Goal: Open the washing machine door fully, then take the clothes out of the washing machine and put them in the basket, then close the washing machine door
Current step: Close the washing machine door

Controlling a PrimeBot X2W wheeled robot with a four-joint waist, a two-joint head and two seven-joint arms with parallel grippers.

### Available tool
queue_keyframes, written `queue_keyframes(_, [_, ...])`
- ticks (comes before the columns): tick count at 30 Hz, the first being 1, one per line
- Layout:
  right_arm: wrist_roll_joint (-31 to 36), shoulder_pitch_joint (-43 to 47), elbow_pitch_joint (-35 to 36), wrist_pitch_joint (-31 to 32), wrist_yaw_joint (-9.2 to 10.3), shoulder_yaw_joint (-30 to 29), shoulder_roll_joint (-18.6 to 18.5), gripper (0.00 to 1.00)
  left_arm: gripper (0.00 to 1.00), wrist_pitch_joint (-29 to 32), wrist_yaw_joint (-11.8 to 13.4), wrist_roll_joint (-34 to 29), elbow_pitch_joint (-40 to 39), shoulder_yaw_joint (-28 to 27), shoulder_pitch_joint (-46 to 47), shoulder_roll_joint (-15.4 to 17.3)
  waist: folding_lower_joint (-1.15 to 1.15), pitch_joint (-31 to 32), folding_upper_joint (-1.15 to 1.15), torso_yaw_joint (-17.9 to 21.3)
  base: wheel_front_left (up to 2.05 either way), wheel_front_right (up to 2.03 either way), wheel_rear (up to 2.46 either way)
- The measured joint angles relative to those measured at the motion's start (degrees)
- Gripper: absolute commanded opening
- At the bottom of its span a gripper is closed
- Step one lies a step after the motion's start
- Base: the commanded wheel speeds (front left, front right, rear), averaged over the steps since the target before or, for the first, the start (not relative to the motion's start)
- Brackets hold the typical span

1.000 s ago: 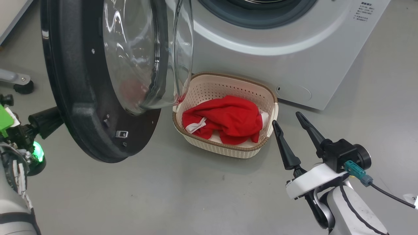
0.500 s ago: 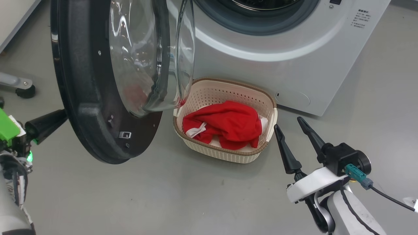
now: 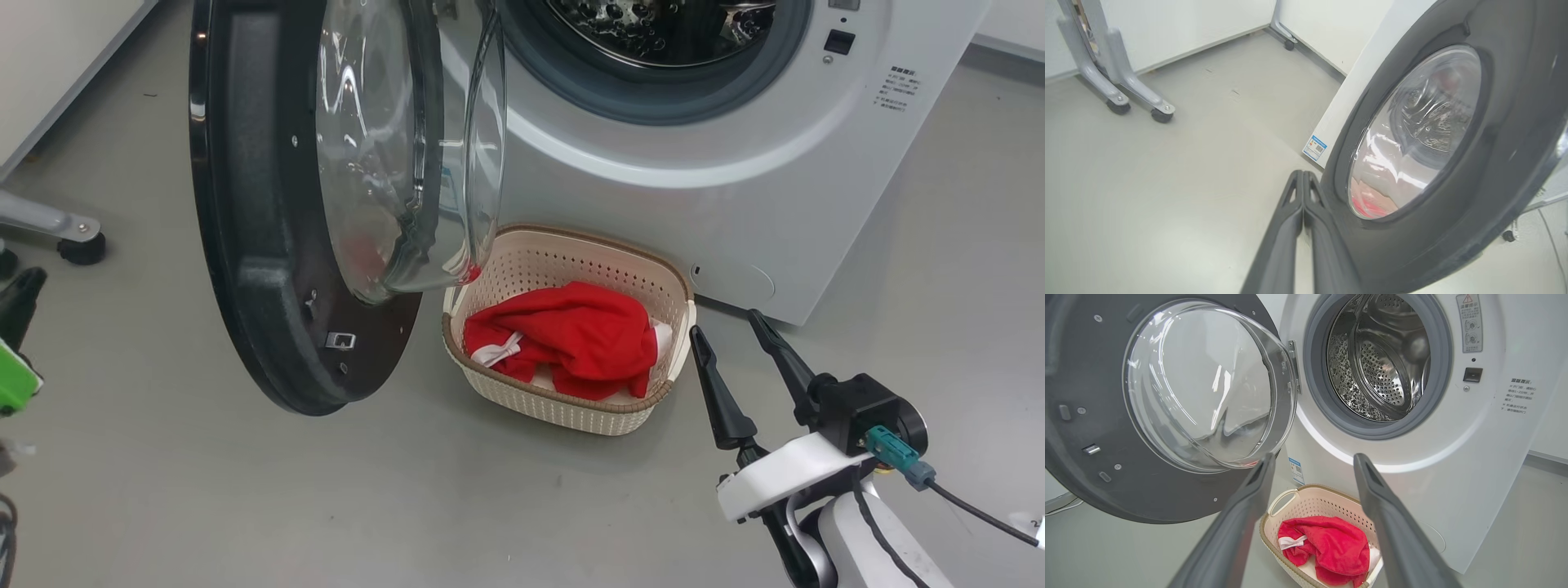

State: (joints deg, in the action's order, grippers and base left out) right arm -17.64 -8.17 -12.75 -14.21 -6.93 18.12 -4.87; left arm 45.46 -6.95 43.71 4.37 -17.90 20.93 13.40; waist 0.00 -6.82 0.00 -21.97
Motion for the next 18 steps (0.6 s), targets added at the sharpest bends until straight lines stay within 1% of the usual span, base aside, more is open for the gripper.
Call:
queue_keyframes(1, [-0.01,0.2,0.03,-0.07,0.0,0.01,0.07,1.0,0.0,-1.97,0.0,-1.63,-1.03,1.31,-1.29,1.12,0.0,0.19,0.0,-0.05,0.0,0.0,0.0])
queue_keyframes(2, [-0.01,0.2,0.03,-0.07,0.0,0.01,0.07,1.0,0.0,-1.97,0.0,-1.63,-1.03,1.31,-1.29,1.12,0.0,0.19,0.0,-0.05,0.0,0.0,0.0])
queue_keyframes(4, [-0.02,0.48,0.05,-0.23,0.0,0.08,0.27,1.0,0.0,-5.93,-0.01,-4.67,-2.81,3.99,-4.11,3.26,0.0,0.51,0.0,-0.1,0.0,0.0,0.0])
queue_keyframes(6, [-0.02,0.49,0.22,-0.23,0.0,0.21,0.42,1.0,0.0,-9.84,-0.01,-6.89,-3.92,6.32,-6.49,4.35,0.0,0.63,0.0,-0.05,0.0,0.0,0.0])
queue_keyframes(8, [-0.02,0.49,0.3,-0.23,0.0,0.25,0.46,1.0,0.0,-13.93,-0.02,-7.99,-4.43,7.79,-8.14,4.27,0.0,0.71,0.0,0.02,0.0,0.0,0.0])
queue_keyframes(11, [-0.02,0.5,0.27,-0.23,-0.01,0.54,0.52,1.0,0.0,-21.04,-0.24,-10.23,-4.66,7.71,-10.05,3.89,0.0,0.88,0.0,0.3,0.0,0.0,0.0])
queue_keyframes(15, [-0.09,0.68,0.42,-0.23,-0.01,0.44,0.65,1.0,0.0,-28.63,-0.24,-13.88,-4.89,10.54,-12.57,3.83,0.0,1.1,0.0,0.61,0.0,0.0,0.0])
queue_keyframes(18, [-0.09,1.08,0.46,-0.23,-0.01,0.3,0.68,1.0,0.0,-33.66,-0.25,-15.49,-4.44,11.01,-14.06,3.43,0.0,1.19,0.0,0.69,0.0,0.0,0.0])
